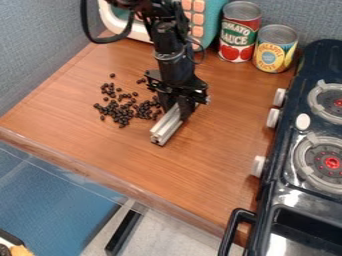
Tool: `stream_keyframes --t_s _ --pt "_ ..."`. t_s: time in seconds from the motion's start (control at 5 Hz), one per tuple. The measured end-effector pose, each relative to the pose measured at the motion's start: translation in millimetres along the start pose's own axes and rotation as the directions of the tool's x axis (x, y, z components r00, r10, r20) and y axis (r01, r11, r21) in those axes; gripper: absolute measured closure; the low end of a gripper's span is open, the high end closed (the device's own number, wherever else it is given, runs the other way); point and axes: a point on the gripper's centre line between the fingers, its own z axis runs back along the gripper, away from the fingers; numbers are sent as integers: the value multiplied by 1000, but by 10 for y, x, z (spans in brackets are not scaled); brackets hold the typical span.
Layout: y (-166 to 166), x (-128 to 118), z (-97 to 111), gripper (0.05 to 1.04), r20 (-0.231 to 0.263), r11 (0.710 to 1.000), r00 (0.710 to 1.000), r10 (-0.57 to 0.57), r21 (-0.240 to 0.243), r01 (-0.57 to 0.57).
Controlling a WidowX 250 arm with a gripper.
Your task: Sweep into pile
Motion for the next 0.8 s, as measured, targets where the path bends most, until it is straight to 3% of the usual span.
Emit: stream_keyframes --t_s 0.8 --pt "362 -39 28 714 17 997 997 71 11 -71"
